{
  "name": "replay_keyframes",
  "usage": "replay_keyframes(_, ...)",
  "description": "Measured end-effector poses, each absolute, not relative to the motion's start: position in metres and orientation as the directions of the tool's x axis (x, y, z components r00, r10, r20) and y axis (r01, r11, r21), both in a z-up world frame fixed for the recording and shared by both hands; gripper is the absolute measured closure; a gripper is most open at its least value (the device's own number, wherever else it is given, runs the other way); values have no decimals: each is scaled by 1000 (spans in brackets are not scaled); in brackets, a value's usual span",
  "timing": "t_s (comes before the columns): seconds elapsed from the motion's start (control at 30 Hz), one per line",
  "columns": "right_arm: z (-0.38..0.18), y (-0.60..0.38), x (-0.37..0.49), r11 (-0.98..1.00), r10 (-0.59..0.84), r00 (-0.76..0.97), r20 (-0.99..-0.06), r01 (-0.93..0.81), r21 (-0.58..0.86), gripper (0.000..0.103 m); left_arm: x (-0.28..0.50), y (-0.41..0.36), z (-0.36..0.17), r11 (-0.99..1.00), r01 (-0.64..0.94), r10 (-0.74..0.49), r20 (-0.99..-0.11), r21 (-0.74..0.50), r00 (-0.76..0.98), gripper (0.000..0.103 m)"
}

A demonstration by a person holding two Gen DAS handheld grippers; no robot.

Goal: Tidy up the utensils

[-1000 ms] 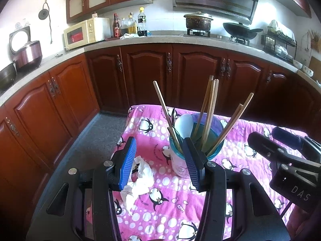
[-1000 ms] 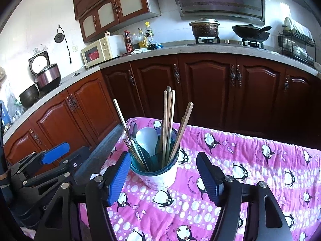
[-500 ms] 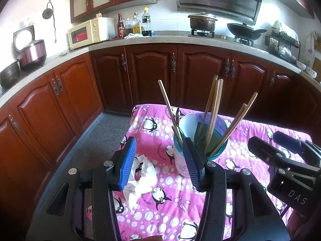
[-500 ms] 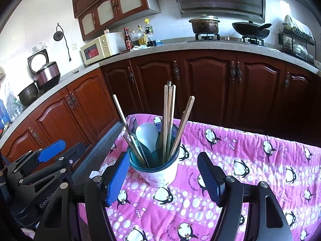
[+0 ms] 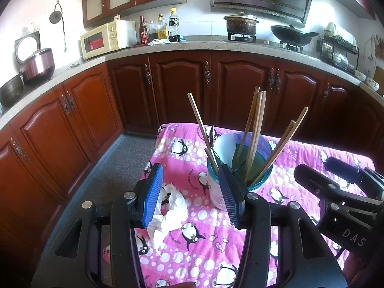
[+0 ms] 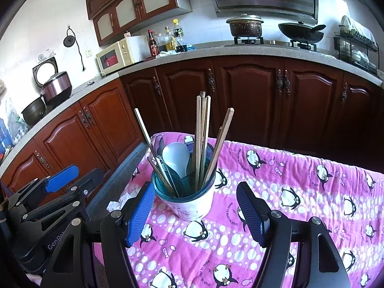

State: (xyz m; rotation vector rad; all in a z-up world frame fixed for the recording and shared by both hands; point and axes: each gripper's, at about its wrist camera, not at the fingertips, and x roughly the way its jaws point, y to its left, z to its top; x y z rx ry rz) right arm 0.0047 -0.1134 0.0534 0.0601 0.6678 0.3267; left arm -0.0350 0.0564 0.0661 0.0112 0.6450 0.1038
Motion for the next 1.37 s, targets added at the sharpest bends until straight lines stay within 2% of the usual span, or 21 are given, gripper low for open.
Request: replay_keyframes(1.37,35,-135,11,953,303,717,-628,-239,186,34,-30,53,54,995,-85,94,-596,43,797,55)
